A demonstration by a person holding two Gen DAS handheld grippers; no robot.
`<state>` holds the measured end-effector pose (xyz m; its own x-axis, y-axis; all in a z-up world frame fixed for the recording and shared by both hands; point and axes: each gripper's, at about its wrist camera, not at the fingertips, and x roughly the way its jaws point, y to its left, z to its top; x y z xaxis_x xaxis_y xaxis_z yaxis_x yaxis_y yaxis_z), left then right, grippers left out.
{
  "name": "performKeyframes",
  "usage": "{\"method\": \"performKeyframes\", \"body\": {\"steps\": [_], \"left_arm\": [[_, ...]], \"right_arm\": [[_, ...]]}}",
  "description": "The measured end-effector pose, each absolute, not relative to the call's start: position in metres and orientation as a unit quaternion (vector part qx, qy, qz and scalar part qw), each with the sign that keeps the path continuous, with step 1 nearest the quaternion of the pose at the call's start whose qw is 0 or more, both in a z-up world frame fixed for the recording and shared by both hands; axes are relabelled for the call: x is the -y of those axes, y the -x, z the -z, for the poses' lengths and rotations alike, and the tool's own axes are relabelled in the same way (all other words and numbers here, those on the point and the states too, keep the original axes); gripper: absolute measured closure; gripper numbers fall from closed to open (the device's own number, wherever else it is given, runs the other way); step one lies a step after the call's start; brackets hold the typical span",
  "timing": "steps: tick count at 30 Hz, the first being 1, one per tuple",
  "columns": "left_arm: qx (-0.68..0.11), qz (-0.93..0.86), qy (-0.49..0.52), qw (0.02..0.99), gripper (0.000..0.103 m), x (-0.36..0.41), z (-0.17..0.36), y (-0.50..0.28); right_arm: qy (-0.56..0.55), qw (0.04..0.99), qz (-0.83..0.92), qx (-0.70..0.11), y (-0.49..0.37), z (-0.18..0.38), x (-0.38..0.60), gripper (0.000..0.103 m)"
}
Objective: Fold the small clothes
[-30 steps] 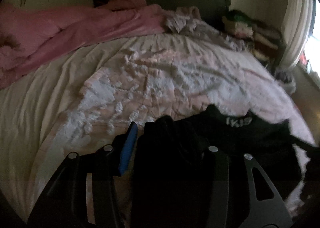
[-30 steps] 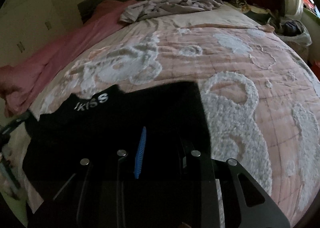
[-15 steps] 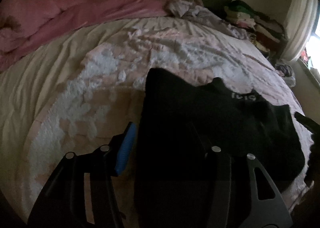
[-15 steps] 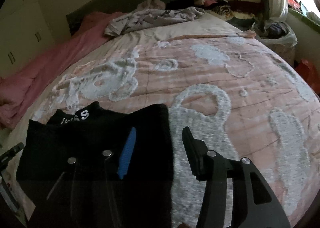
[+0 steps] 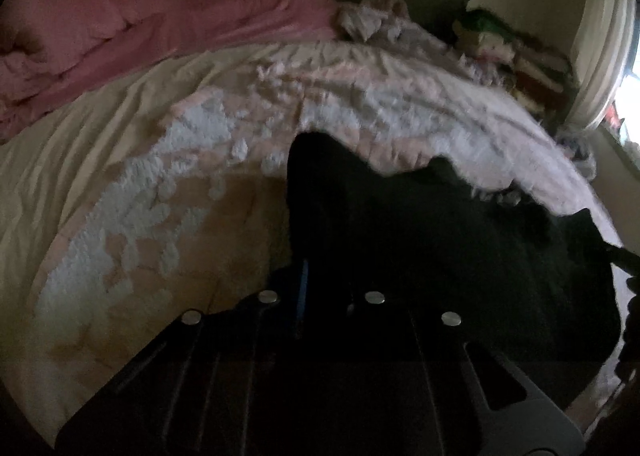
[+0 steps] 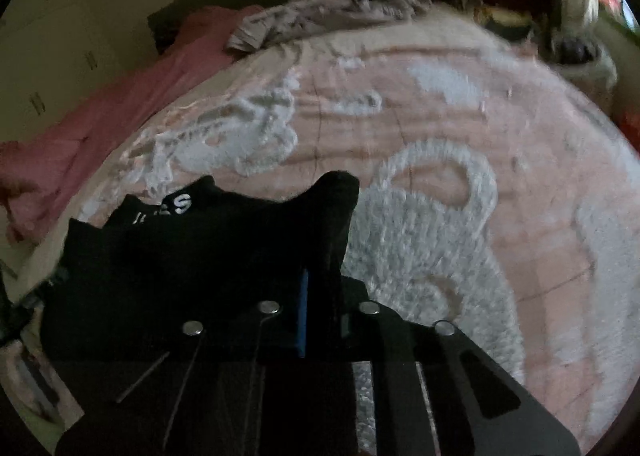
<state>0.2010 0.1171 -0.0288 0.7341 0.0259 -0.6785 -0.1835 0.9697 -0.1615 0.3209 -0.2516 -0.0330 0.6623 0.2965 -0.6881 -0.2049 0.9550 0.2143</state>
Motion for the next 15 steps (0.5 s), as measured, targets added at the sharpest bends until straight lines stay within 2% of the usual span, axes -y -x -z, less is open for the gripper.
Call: {"method": "performKeyframes", "body": {"steps": [5,10,15], "left_arm": [[-0.326,-0.056,0.109,0.937,0.099,-0.120,0.012,-0.194],[-0.367,-0.069,0.116,0.920,0.097,-0.125,0.038,-0.205],[-0.376,-0.075,0.104,0.918,0.091,-0.123,0.044,-0.205]], "right_arm": [[-0.042,0.933,-0.122,-0.337,-0.312,0.014,0.253,0.096],[-0.034,0.914,-0.091,-0.394,-0.329,0.043,0.255,0.095],[-0.016,0.907,-0.062,-0.416,-0.331,0.057,0.256,0.078]]}}
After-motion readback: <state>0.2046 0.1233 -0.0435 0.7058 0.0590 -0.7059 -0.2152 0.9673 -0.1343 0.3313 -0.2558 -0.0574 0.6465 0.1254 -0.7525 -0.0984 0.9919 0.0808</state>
